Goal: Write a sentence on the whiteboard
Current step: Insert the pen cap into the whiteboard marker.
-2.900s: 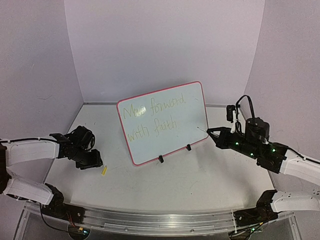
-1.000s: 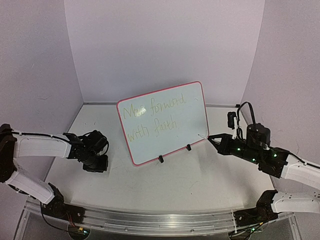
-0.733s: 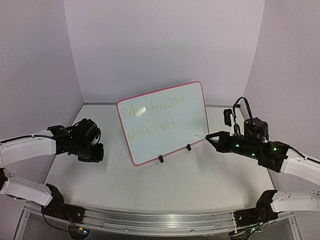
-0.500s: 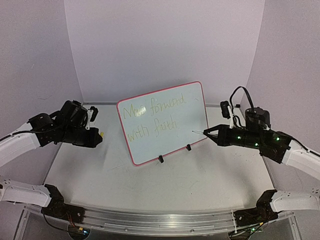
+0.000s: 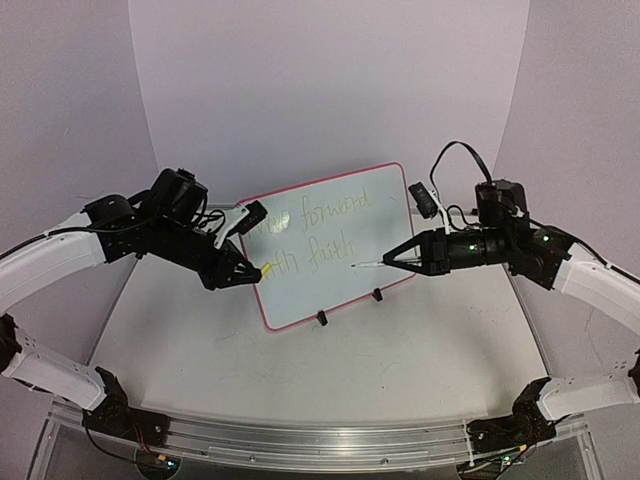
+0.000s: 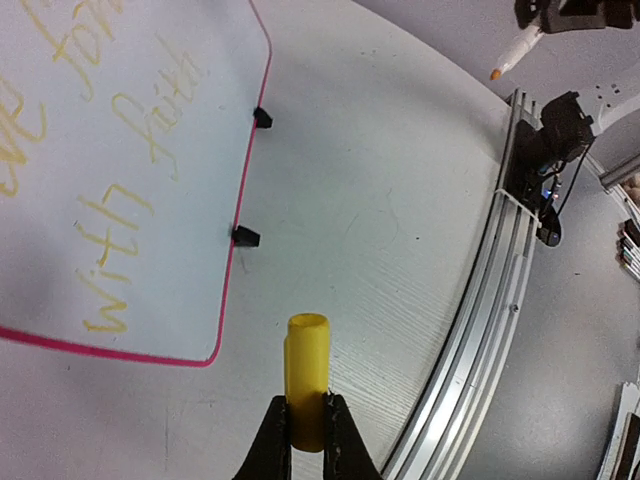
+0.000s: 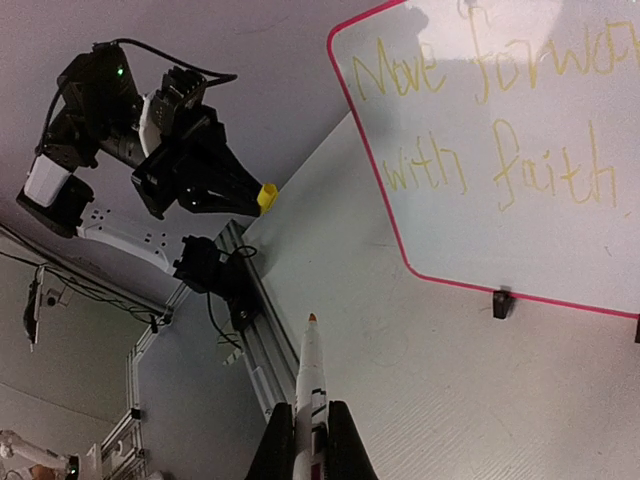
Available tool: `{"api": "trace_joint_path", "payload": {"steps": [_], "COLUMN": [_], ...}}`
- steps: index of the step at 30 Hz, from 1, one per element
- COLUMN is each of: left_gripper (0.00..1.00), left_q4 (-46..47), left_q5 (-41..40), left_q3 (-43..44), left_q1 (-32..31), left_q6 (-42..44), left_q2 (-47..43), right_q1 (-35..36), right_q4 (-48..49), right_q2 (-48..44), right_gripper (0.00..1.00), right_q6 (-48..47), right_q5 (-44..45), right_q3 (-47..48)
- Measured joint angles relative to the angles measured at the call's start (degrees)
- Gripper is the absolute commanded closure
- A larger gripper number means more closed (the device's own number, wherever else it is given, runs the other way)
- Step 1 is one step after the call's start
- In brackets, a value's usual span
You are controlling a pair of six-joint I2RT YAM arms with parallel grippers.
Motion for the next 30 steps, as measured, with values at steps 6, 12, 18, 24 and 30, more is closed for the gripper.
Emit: {"api": "trace_joint_path", "payload": {"steps": [6,12,18,24,30], "left_gripper": [1.00,1.00,1.00,1.00,1.00], "left_q4": [7.82,11.97,13.38,13.95,13.89], "left_q5": [4.58,6.79,7.90,8.23,8.51], "left_q3": [-0.62,-3.33,-4.25,-4.50,-4.50], "left_q1": [-2.98,-6.20,-8.54,-9.91,-10.56], "left_q6": [4.49,5.74,5.89,5.95,6.50], "left_q2": [4.84,6.13,6.30,6.55,7.08], "right_q1": [0.00,0.42,2.22,3.25,3.29], "right_q4": [-0.84,-1.31,-0.24,0.24,0.59], "right_q2": [6.27,8.53,12.36,14.48,14.69], "right_gripper": [1.00,1.00,1.00,1.00,1.00], "right_q6": [1.29,1.55,2.54,2.85,2.85], "right_q5": [-7.36,-11.06,-13.86,-15.37,-16.11], "right_q3": [2.44,2.62,3.24,4.39,4.66]}}
